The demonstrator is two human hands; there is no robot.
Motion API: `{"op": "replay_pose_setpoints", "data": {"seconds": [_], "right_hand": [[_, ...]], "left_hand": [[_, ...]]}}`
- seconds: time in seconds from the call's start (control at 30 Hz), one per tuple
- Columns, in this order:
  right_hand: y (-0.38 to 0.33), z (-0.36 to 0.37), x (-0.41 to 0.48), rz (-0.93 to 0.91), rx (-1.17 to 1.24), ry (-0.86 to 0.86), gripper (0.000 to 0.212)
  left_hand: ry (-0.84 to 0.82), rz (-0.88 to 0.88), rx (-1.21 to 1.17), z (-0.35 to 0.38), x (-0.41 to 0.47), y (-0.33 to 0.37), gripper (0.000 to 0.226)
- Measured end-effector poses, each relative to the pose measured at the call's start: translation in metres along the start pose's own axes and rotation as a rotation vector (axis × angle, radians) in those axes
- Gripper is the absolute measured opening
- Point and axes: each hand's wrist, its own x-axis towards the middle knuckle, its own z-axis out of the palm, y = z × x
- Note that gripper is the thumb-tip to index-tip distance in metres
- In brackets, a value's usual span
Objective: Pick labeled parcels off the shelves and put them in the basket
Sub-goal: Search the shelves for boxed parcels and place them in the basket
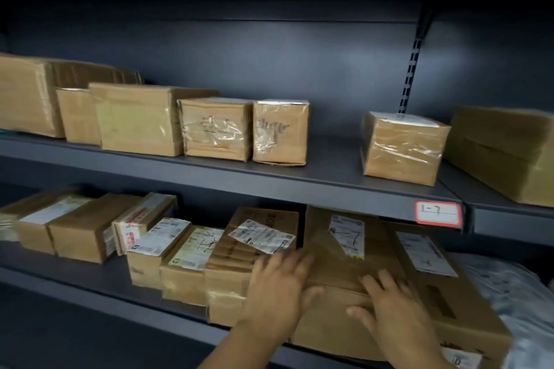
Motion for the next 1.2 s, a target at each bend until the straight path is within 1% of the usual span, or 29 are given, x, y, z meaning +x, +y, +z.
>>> {"op": "replay_pose_setpoints", "data": {"seconds": [0.07,0.1,0.17,0.2,0.27,0.3,0.33,0.37,0.4,0.5,0.53,0.57,0.6,0.67,0.7,0.83,0.9,0.97,1.0,1.03,1.07,1.2], "right_hand": [[-0.002,-0.002,-0.001,0.017,0.011,-0.019,0.057],[-0.005,-0.004,-0.002,0.035,0.014,-0.032,0.058],[-0.012,-0.007,0.0,0.077,0.01,-0.04,0.06],[-0.016,-0.009,0.001,0.096,-0.02,-0.025,0.061],[-0.029,-0.012,0.003,0.111,-0.099,0.019,0.063],[-0.039,-0.011,0.005,0.108,-0.133,0.052,0.068],[-0.051,-0.011,0.006,0.097,-0.15,0.089,0.076],[-0.065,-0.013,0.007,0.088,-0.154,0.085,0.083],[-0.077,-0.012,0.01,0.059,-0.132,0.096,0.083],[-0.101,-0.001,0.015,-0.08,-0.065,0.157,0.05],[-0.108,0.003,0.018,-0.118,-0.072,0.165,0.044],[-0.113,0.01,0.024,-0.158,-0.074,0.186,0.048],[-0.117,0.015,0.029,-0.191,-0.067,0.185,0.056],[-0.122,0.021,0.038,-0.193,-0.047,0.155,0.066],[-0.123,0.025,0.042,-0.187,-0.044,0.151,0.068],[-0.122,0.03,0.051,-0.178,0.003,0.176,0.054],[-0.125,0.022,0.051,-0.171,0.007,0.136,0.052],[-0.129,0.002,0.046,-0.189,-0.042,0.03,0.043],[-0.133,-0.006,0.046,-0.201,-0.018,0.033,0.036],[-0.133,-0.008,0.048,-0.248,-0.02,0.104,0.034],[-0.131,-0.01,0.049,-0.275,-0.012,0.118,0.034],[-0.127,-0.007,0.054,-0.319,0.033,0.086,0.03]], "left_hand": [[0.017,-0.129,-0.005,0.003,-0.006,-0.029,0.068],[-0.008,-0.182,0.013,0.005,-0.01,-0.045,0.075],[0.018,-0.204,0.023,0.014,-0.015,-0.074,0.084],[0.021,-0.203,-0.005,0.016,-0.016,-0.084,0.079],[-0.056,-0.182,-0.094,0.021,-0.013,-0.096,0.059],[-0.073,-0.157,-0.13,0.023,-0.01,-0.1,0.055],[-0.072,-0.137,-0.152,0.025,-0.007,-0.103,0.052],[-0.06,-0.122,-0.16,0.026,-0.004,-0.105,0.051],[-0.058,-0.111,-0.164,0.027,-0.003,-0.108,0.051],[-0.072,-0.063,-0.171,0.028,-0.003,-0.114,0.051],[-0.076,-0.048,-0.158,0.028,-0.003,-0.116,0.052],[-0.078,-0.037,-0.145,0.028,-0.003,-0.118,0.054],[-0.077,-0.033,-0.132,0.027,-0.003,-0.118,0.056],[-0.083,-0.026,-0.121,0.025,-0.004,-0.118,0.062],[-0.088,-0.026,-0.126,0.024,-0.005,-0.117,0.064],[-0.108,-0.029,-0.131,0.021,-0.008,-0.114,0.064],[-0.122,-0.055,-0.122,0.02,-0.009,-0.111,0.067],[-0.147,-0.115,-0.122,0.017,-0.009,-0.107,0.069],[-0.16,-0.141,-0.119,0.016,-0.009,-0.105,0.07],[-0.17,-0.156,-0.102,0.014,-0.01,-0.104,0.071],[-0.18,-0.165,-0.08,0.012,-0.01,-0.103,0.072],[-0.216,-0.228,-0.1,0.008,-0.013,-0.104,0.073]]}}
